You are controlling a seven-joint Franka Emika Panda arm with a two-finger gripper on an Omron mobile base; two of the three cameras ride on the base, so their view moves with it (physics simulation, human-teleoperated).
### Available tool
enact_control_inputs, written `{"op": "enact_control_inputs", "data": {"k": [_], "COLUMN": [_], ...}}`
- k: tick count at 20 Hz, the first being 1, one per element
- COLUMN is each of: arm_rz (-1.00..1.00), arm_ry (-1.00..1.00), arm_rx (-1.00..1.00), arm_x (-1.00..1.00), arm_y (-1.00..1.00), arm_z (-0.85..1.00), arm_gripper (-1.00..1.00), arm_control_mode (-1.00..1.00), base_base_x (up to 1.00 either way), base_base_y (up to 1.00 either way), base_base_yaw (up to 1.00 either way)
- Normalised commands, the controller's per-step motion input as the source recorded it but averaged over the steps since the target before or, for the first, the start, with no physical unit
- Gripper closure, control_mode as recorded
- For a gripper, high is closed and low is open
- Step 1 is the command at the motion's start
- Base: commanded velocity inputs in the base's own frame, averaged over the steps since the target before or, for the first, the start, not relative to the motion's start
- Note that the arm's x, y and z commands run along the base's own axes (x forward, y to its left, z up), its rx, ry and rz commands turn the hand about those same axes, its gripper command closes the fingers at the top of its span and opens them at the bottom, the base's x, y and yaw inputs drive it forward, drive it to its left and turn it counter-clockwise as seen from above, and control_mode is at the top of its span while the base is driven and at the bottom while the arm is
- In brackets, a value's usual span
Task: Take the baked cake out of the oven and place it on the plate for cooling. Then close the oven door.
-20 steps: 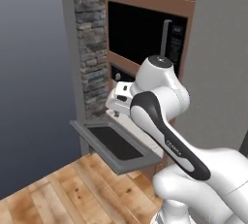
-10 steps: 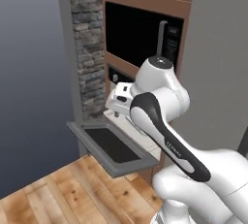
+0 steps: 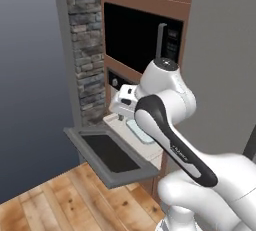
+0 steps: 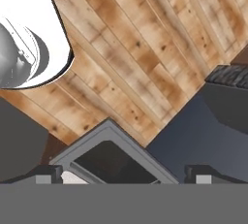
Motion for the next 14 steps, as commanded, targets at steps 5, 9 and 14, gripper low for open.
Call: {"op": "enact_control_inputs", "data": {"k": [5,9,14], "arm_rz": [-0.01,0.00,0.07], "arm_ry": [0.05,0.31,0.65], "arm_rx": [-0.23,-0.61,-0.66], "arm_x": [0.08,0.30,0.80], "arm_y": [0.50,1.00,0.86], "arm_z": [-0.70,-1.00,-0.82], "arm_gripper": [-1.00,-1.00,-1.00], "arm_control_mode": [-1.00,-1.00,-1.00], "base_base_x": [0.02,0.00,0.00], "base_base_y": [0.00,0.00,0.00], "base_base_yaw": [0.01,0.00,0.00]}}
